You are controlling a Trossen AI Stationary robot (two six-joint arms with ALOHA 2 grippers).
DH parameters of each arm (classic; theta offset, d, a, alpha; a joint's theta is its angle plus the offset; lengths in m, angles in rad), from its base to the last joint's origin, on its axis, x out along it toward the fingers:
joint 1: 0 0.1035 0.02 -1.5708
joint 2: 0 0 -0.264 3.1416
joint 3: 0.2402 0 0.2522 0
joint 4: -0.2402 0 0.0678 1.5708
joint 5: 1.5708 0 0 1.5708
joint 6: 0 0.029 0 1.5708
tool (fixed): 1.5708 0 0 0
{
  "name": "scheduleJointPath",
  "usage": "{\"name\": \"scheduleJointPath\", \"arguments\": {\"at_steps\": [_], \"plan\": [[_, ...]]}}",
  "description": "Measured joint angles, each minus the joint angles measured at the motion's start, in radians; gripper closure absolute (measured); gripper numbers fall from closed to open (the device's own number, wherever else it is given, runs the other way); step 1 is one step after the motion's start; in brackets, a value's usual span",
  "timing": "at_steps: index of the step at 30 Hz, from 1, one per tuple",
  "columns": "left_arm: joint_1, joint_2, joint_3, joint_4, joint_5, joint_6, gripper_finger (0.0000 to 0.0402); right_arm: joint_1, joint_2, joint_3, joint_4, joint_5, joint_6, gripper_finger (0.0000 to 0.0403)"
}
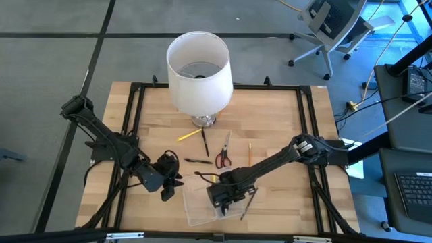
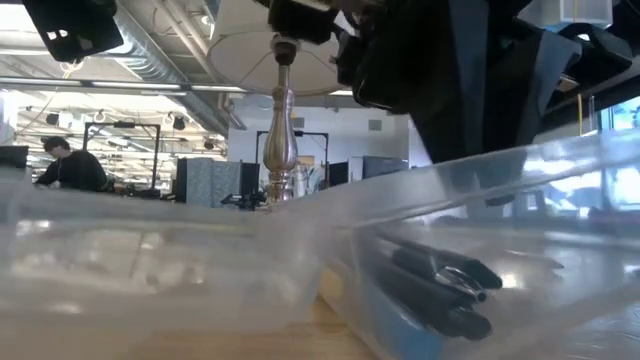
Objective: Pick & place school supplies into a supply box
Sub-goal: Put the orange pencil into the transparent supply box
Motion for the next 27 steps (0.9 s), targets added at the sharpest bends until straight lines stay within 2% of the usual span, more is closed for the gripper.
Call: {"name": "scheduleJointPath", "arguments": {"at_steps": [5,11,16,20,27], "plan": [[0.0,0.0,0.0,0.0,-0.015,0.0,0.0274,0.001,-0.084,-0.001,-0.08,0.028,-0.011,0.0309],[0.0,0.0,0.0,0.0,-0.017,0.0,0.0274,0.027,-0.193,0.0,-0.341,0.128,-0.018,0.0309],[0.0,0.0,0.0,0.0,-0.017,-0.026,0.0274,0.045,-0.23,0.0,-0.541,0.222,-0.072,0.0309],[0.001,0.0,0.0,0.0,-0.018,-0.033,0.0274,0.039,-0.23,-0.011,-0.519,0.308,-0.139,0.0309],[0.001,0.0,0.0,0.0,-0.067,-0.082,0.0274,-0.032,-0.229,-0.105,-0.526,0.369,-0.189,0.0309]]}}
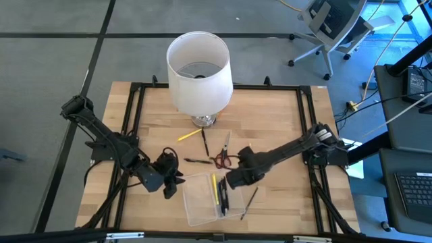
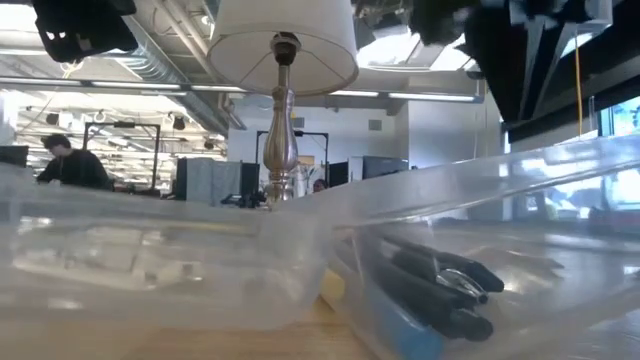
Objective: Pick & place school supplies into a supply box
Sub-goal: Put the orange pencil into the transparent supply box
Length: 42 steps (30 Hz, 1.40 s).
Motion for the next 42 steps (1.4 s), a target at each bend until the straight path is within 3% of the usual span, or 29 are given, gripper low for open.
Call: {"name": "scheduleJointPath", "arguments": {"at_steps": [6,13,17,21,24,28,31,36,42], "plan": [[0.0,0.0,0.0,0.0,0.006,-0.026,0.0274,-0.063,0.0,-0.069,0.004,0.001,-0.169,0.0318],[0.005,0.0,0.0,0.0,-0.003,-0.04,0.0274,-0.14,-0.023,-0.123,0.012,0.039,-0.321,0.0365],[0.008,0.0,0.0,0.0,-0.003,-0.052,0.0274,-0.175,-0.095,-0.195,0.013,0.131,-0.371,0.0395],[0.008,0.0,0.0,0.0,-0.009,-0.052,0.0274,-0.216,-0.21,-0.304,0.029,0.176,-0.363,0.0391],[0.008,0.0,0.0,0.0,-0.044,-0.053,0.0274,-0.254,-0.312,-0.41,0.133,0.156,-0.341,0.0392],[0.008,0.0,0.0,0.0,-0.095,-0.077,0.0274,-0.29,-0.404,-0.565,0.41,0.125,-0.335,0.0393],[0.009,0.0,0.0,0.0,-0.108,-0.079,0.0274,-0.31,-0.423,-0.651,0.592,0.122,-0.331,0.0372],[0.009,0.0,0.0,0.001,-0.108,-0.104,0.0274,-0.344,-0.418,-0.739,0.787,0.118,-0.282,0.0303],[0.009,0.0,0.0,0.001,-0.109,-0.127,0.0274,-0.361,-0.418,-0.834,0.972,0.018,-0.282,0.0237]]}}
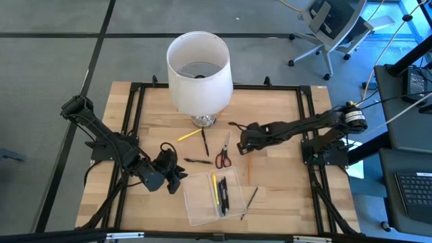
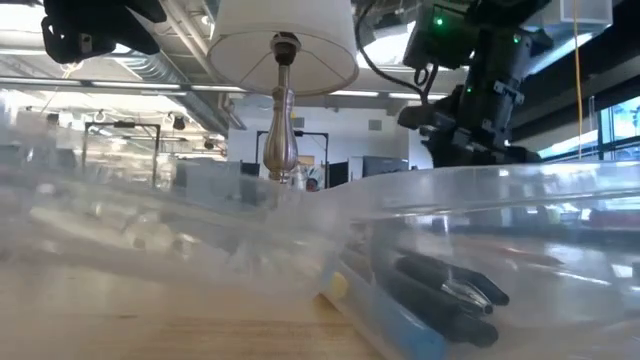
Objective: Pick & place school supplies into a supply box
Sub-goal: Put the orange pencil into the transparent supply box
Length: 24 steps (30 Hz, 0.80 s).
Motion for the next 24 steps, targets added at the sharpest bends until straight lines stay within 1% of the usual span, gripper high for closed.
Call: {"name": "scheduleJointPath", "arguments": {"at_steps": [4,13,19,24], "plan": [[0.0,0.0,0.0,0.0,0.0,0.0,0.0274,0.0,0.0,-0.035,0.065,-0.053,-0.003,0.0214],[0.024,0.0,0.0,0.0,0.0,0.0,0.0274,0.0,0.0,-0.061,0.058,-0.053,-0.007,0.0206],[0.051,0.0,0.0,0.0,0.0,0.0,0.0274,0.0,0.005,-0.061,0.059,0.028,-0.013,0.0205],[0.066,0.0,0.0,0.0,0.0,0.011,0.0274,0.0,0.046,-0.061,0.079,0.034,-0.034,0.0205]]}}
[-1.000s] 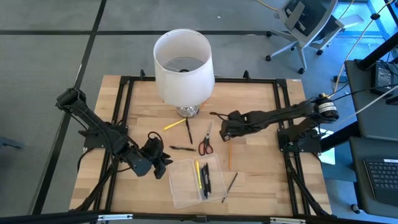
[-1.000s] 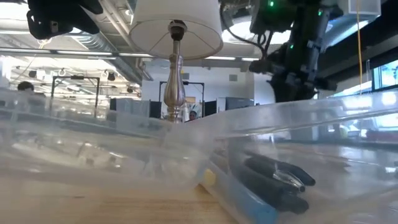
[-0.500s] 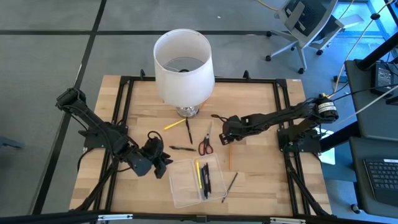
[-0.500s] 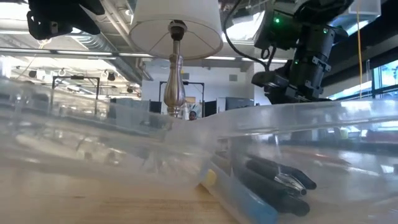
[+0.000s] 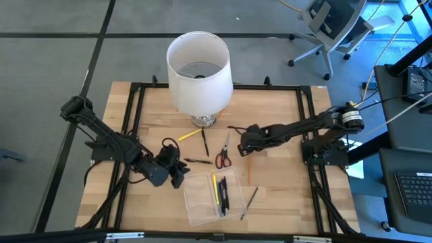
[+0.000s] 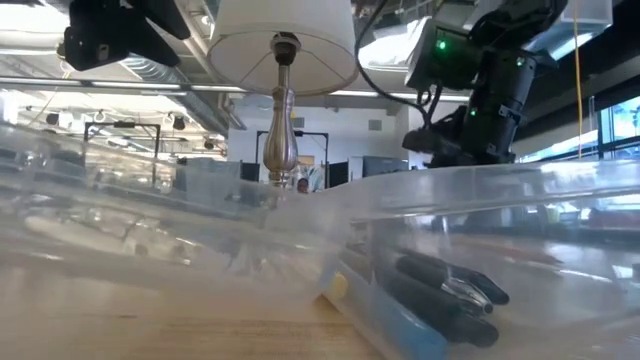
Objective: Pick & place school supplies into a supply box
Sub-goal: Put the orange pencil into the transparent supply box
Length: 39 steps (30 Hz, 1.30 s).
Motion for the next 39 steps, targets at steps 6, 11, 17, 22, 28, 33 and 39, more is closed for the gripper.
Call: {"name": "scheduleJointPath", "arguments": {"at_steps": [6,11,17,22,28,33,39], "plan": [[0.012,0.0,0.0,-0.001,0.002,0.013,0.0274,0.002,0.076,0.005,0.015,0.008,0.008,0.0206],[0.012,0.0,0.0,0.0,0.002,0.015,0.0274,0.021,0.106,0.009,-0.014,0.015,0.026,0.0234],[0.012,0.0,0.0,0.0,0.002,0.015,0.0274,0.035,0.108,0.008,-0.03,0.018,0.027,0.0292],[0.012,0.0,0.0,0.0,0.002,0.015,0.0274,0.037,0.108,0.006,-0.033,0.026,0.029,0.0333],[0.012,0.0,0.0,0.0,0.002,0.015,0.0274,0.037,0.108,0.005,-0.033,0.024,-0.019,0.0358],[0.012,0.0,0.0,0.0,0.003,0.015,0.0274,0.037,0.117,0.048,-0.106,0.017,-0.03,0.036],[0.012,0.0,0.0,0.0,0.003,0.015,0.0274,0.039,0.125,0.123,-0.185,-0.025,-0.107,0.0362]]}}
